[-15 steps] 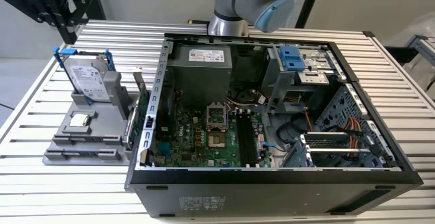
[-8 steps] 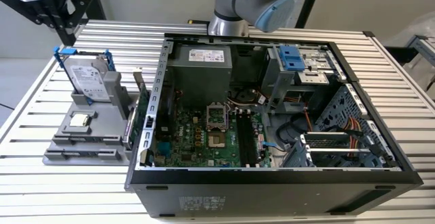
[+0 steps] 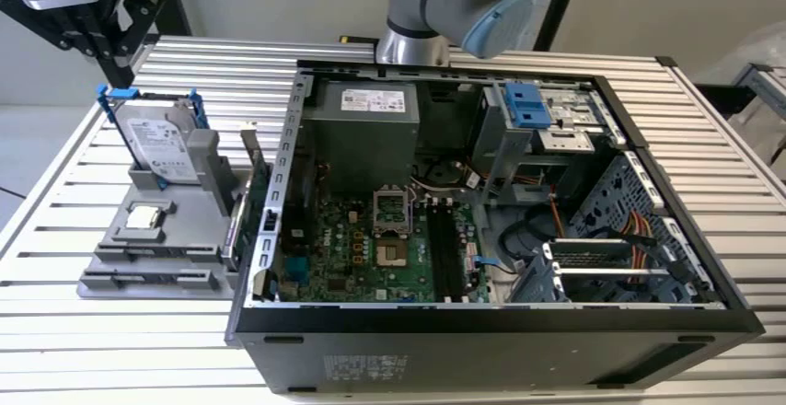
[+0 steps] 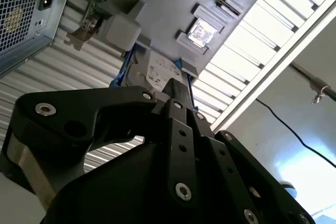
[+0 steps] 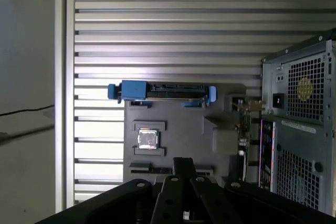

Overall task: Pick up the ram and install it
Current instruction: 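Reach for the ram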

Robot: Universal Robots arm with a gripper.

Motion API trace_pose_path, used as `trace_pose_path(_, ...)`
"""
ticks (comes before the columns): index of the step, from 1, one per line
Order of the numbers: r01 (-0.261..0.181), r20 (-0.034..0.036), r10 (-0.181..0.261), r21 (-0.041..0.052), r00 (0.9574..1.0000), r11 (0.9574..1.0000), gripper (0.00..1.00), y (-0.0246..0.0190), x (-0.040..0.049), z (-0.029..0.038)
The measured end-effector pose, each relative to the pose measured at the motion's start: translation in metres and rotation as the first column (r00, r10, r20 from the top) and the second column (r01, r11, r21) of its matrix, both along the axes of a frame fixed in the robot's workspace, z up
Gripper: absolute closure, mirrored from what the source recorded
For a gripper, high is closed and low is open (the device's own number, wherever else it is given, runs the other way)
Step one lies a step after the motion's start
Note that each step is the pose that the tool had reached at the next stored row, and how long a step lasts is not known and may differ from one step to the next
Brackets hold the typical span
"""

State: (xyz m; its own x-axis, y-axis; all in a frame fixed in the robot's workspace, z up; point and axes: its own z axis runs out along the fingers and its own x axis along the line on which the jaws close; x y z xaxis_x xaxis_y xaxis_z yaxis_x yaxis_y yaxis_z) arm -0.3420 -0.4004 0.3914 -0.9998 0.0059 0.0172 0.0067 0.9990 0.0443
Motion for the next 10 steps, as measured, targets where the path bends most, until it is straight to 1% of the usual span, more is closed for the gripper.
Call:
trace_pose_path(5, 0.000, 0.0000, 0.000, 0.0002, 1.0000, 1.0000, 1.00, -0.0043, -0.0001, -0.0001)
trace_pose_path(10, 0.000, 0.0000, 0.000, 0.0003, 1.0000, 1.0000, 1.00, -0.0075, -0.0003, -0.0002)
